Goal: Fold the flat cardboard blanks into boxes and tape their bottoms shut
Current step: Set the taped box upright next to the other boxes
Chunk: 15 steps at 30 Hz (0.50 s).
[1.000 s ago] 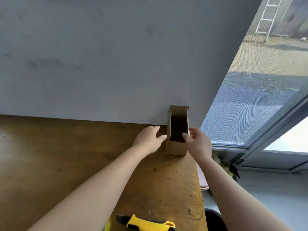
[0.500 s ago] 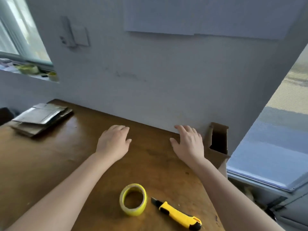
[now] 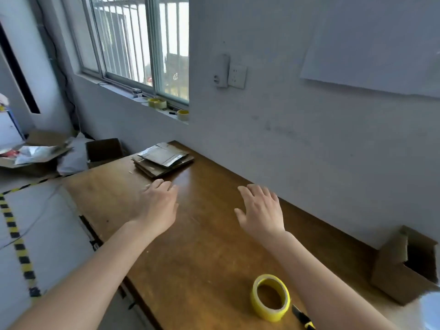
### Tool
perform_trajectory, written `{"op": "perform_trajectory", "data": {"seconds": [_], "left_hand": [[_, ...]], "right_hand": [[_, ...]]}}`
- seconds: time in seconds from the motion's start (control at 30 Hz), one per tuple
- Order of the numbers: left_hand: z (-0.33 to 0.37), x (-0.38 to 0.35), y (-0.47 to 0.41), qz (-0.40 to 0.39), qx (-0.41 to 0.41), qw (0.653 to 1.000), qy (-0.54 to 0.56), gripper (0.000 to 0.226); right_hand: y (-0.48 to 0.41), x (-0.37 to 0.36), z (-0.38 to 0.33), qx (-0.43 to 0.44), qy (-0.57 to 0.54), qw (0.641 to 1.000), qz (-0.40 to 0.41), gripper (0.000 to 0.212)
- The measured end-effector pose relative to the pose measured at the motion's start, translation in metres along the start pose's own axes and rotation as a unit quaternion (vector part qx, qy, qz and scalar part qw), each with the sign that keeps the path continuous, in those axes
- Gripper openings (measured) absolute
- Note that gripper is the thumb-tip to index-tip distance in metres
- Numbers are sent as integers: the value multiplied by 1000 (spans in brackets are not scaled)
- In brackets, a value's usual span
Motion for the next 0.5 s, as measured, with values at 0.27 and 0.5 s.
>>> {"op": "perform_trajectory", "data": {"seconds": [0.27, 0.5], "left_hand": [[-132, -3, 13, -1, 29, 1000, -9, 36], [-218, -21, 9, -27, 39, 998, -36, 30]], "right_hand": [[-50, -30, -137, 40, 11, 999, -12, 52], [-93, -63, -225, 55, 33, 997, -40, 53]]}}
Point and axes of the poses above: each hand's wrist, its own y-axis away from the middle knuckle, its own x-axis out of the back of the hand, z = x × y, the point moved 10 cm from there along -y, towards the middle knuckle, and after that the axes turned 5 degrees about y, right-handed, at the moved point
